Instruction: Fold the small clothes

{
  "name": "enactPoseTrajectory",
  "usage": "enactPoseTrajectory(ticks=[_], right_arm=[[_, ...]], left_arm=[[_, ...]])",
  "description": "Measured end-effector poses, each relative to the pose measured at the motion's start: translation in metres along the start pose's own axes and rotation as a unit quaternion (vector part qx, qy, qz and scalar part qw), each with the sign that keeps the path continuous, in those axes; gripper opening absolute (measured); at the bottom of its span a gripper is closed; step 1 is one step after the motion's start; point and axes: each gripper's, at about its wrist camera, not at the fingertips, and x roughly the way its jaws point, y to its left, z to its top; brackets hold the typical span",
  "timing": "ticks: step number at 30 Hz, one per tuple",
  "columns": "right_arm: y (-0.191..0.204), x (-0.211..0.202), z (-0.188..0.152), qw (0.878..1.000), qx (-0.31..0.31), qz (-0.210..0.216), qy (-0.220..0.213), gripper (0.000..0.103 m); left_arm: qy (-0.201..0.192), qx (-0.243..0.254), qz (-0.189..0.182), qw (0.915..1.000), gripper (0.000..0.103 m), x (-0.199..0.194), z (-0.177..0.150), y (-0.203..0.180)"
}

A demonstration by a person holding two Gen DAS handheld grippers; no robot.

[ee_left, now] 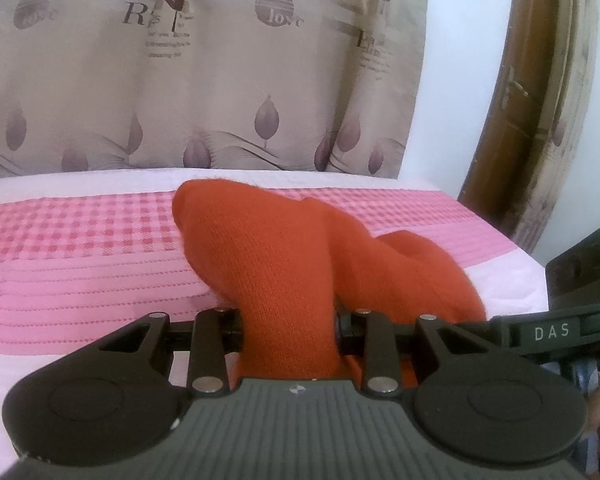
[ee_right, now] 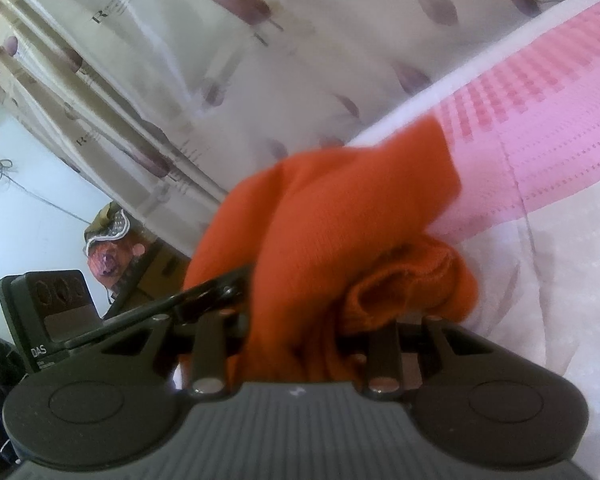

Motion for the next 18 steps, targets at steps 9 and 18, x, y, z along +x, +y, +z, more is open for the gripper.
enactPoseTrajectory(ticks=[9, 18], right_arm=[[0.004, 0.018, 0.004, 1.0, -0.016, -0.01, 0.006, 0.034], [0.001, 0.03, 0.006, 1.0, -0.018, -0.015, 0.01, 0.034]], left_arm=[[-0.003, -0.007, 0.011, 0.9999, 0.033, 0.006, -0.001, 0.019], [-0.002, -0.007, 0.015, 0.9999, 0.034, 0.017, -0.002, 0.03]])
